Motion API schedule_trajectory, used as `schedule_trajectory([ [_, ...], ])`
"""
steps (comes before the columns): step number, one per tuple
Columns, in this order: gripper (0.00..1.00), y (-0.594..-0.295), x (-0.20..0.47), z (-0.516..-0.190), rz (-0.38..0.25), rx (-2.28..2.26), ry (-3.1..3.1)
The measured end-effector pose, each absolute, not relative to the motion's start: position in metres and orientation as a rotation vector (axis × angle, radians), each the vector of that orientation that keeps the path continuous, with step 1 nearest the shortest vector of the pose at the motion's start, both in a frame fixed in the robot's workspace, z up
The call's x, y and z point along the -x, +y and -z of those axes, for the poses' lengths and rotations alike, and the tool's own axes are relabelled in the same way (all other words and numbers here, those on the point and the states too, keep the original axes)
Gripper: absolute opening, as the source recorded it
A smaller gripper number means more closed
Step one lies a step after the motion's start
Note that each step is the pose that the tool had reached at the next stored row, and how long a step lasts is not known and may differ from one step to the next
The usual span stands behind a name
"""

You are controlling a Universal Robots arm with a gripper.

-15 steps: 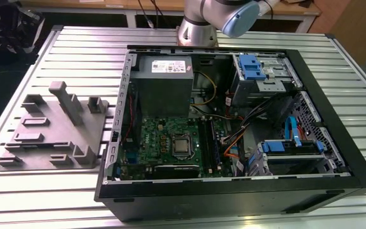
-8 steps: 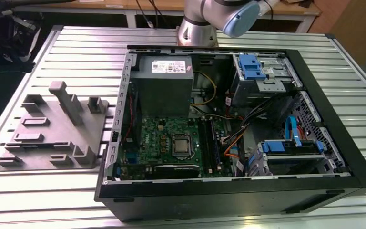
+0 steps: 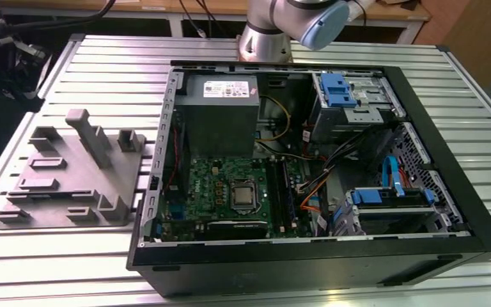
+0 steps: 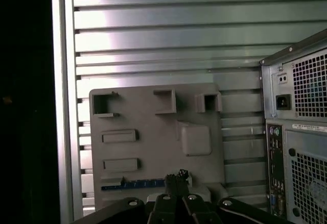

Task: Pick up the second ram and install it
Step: 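Reach for the second ram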

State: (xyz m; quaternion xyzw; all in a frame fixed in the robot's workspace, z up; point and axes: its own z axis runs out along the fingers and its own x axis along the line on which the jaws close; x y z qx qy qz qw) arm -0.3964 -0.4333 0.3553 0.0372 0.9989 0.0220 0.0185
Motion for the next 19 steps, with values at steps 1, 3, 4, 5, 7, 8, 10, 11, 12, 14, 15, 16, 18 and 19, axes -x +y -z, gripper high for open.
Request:
schedule_trajectory([
  [1, 0.07, -0.435, 0.397, -0.353, -0.068, -0.116, 3.102],
  [3, 0.07, -0.439, 0.398, -0.35, -0.068, -0.115, 3.102],
  [4, 0.07, -0.44, 0.399, -0.348, -0.068, -0.115, 3.102],
  [5, 0.07, -0.441, 0.399, -0.346, -0.068, -0.115, 3.102],
  [7, 0.07, -0.444, 0.4, -0.343, -0.068, -0.115, 3.102],
  [8, 0.07, -0.445, 0.401, -0.341, -0.068, -0.115, 3.102],
  [10, 0.07, -0.447, 0.402, -0.339, -0.068, -0.115, 3.102],
  [11, 0.07, -0.449, 0.403, -0.337, -0.068, -0.115, 3.102],
  [12, 0.07, -0.45, 0.404, -0.336, -0.068, -0.115, 3.102],
  [14, 0.07, -0.452, 0.406, -0.333, -0.068, -0.116, 3.102],
  [15, 0.07, -0.453, 0.407, -0.331, -0.068, -0.115, 3.102],
  [16, 0.07, -0.454, 0.409, -0.329, -0.068, -0.115, 3.102],
  [18, 0.07, -0.455, 0.411, -0.326, -0.068, -0.115, 3.102],
  [19, 0.07, -0.456, 0.412, -0.324, -0.068, -0.115, 3.102],
])
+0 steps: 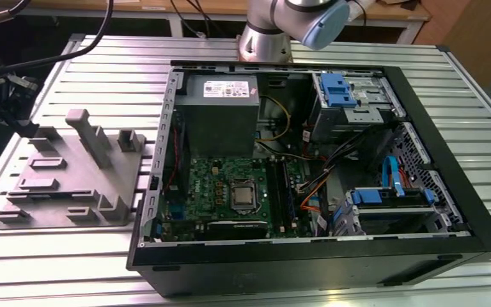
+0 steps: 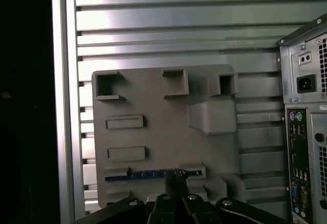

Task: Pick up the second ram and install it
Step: 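Reach for the second ram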

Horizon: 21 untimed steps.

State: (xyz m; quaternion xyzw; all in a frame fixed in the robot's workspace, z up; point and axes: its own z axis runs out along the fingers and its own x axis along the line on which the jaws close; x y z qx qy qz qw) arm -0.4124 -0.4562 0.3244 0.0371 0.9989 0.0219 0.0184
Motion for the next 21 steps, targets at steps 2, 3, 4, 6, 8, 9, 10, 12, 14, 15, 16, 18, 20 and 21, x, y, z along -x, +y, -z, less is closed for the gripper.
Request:
schedule_trajectory([
  [2, 0.07, -0.458, 0.415, -0.321, -0.068, -0.115, 3.102],
  [3, 0.07, -0.459, 0.416, -0.319, -0.068, -0.115, 3.102],
  [4, 0.07, -0.46, 0.417, -0.318, -0.068, -0.115, 3.102],
  [6, 0.07, -0.462, 0.419, -0.315, -0.068, -0.115, 3.102],
  [8, 0.07, -0.464, 0.421, -0.312, -0.068, -0.115, 3.102],
  [9, 0.07, -0.465, 0.422, -0.31, -0.068, -0.115, 3.102],
  [10, 0.07, -0.466, 0.423, -0.309, -0.068, -0.115, 3.102],
  [12, 0.07, -0.468, 0.425, -0.306, -0.068, -0.115, 3.102],
  [14, 0.07, -0.47, 0.426, -0.304, -0.068, -0.115, 3.102],
  [15, 0.07, -0.471, 0.426, -0.302, -0.068, -0.115, 3.102],
  [16, 0.07, -0.472, 0.427, -0.301, -0.068, -0.115, 3.102],
  [18, 0.07, -0.474, 0.427, -0.299, -0.068, -0.115, 3.102],
  [20, 0.07, -0.476, 0.428, -0.297, -0.068, -0.115, 3.102],
  [21, 0.07, -0.476, 0.428, -0.297, -0.068, -0.116, 3.102],
])
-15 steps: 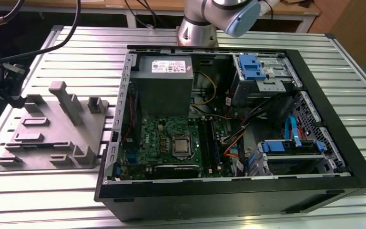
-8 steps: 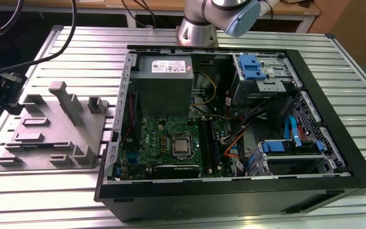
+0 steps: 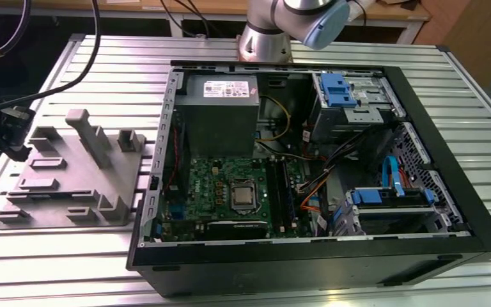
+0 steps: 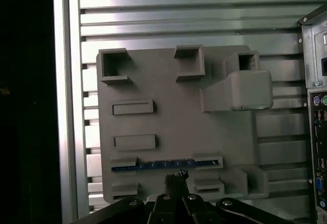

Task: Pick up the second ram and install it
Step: 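Reach for the second ram, then pick up the second ram and move it above second insertion slot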

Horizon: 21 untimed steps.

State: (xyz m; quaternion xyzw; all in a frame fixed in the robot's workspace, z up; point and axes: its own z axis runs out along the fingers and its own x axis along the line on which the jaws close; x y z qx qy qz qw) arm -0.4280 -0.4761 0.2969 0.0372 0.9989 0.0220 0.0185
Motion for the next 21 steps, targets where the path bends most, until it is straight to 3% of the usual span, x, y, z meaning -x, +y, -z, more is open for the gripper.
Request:
schedule_trajectory([
  [21, 0.07, -0.4766, 0.4279, -0.2943, -0.071, 0.024, 3.106],
])
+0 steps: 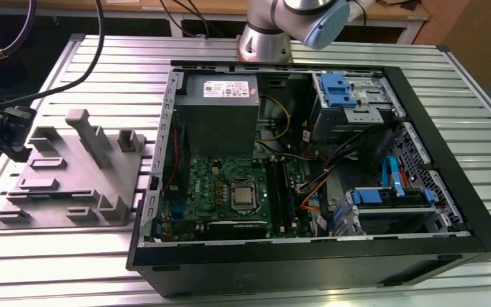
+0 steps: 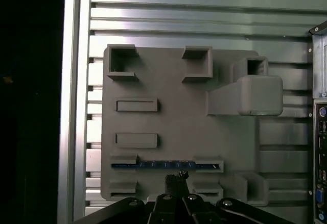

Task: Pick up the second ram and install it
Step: 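Pick up the second ram and move it above second insertion slot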

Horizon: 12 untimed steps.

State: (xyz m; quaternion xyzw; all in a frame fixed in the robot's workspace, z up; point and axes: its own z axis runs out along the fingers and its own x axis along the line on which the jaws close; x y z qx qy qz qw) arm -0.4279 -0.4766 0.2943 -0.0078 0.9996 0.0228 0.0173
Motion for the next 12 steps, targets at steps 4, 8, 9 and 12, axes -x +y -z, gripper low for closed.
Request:
schedule_trajectory([
  [4, 0.07, -0.4766, 0.4279, -0.2929, -0.072, 0.139, 3.105],
  [8, 0.07, -0.4766, 0.428, -0.2914, -0.074, 0.25, 3.1],
  [9, 0.07, -0.4766, 0.428, -0.291, -0.074, 0.278, 3.098],
  [12, 0.07, -0.4766, 0.428, -0.2897, -0.075, 0.363, 3.091],
])
